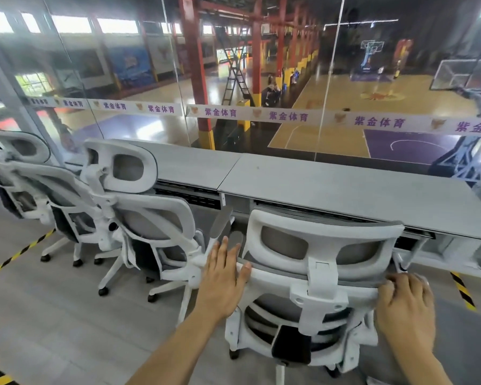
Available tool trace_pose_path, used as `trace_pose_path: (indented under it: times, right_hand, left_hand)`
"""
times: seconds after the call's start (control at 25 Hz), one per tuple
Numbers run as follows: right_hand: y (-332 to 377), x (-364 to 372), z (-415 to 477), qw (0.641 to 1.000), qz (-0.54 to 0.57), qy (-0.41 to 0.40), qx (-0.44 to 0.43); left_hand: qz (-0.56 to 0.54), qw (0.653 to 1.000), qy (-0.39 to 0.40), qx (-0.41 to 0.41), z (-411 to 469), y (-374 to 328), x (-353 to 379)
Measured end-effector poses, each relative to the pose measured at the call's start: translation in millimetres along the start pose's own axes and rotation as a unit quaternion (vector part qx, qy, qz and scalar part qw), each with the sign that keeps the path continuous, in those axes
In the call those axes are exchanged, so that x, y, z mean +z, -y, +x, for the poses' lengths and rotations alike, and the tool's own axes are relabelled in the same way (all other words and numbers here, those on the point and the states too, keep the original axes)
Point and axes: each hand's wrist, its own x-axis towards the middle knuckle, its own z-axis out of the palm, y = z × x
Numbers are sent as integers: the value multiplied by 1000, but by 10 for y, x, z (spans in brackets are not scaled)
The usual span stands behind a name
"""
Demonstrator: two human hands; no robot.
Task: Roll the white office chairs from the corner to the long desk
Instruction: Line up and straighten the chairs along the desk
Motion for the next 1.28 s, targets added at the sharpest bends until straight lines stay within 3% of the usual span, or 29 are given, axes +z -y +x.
trace_pose_path:
  times: [0.24, 0.32, 0.48, 0.64, 0.8, 0.92, 1.08, 1.28]
  right_hand:
    - [561, 259, 172, 997, -6, -34, -76]
    - [625, 374, 304, 998, -9, -45, -45]
    - [709, 424, 487, 999, -13, 34, 41]
    - [713, 424, 549, 996, 24, 71, 44]
    - [921, 181, 349, 990, 110, 5, 93]
    - [944, 2, 103, 990, 118, -23, 75]
    - [746, -173, -265, 986, 121, 14, 111]
    - [164, -473, -680, 982, 82, 43, 163]
  left_hand:
    - [12, 997, 71, -4, 735, 386, -45]
    - [12, 996, 92, -3, 996, 475, -97]
    - [46, 993, 108, 1, 1268, 561, -103]
    - [14, 996, 84, -29, 1273, 481, -93]
    - [-18, 999, 10, 36, 858, 423, -2]
    - [-72, 995, 3, 75, 397, 250, 178]
    - [-103, 983, 92, 124, -80, -93, 453]
    - [-105, 944, 207, 235, -334, -743, 664]
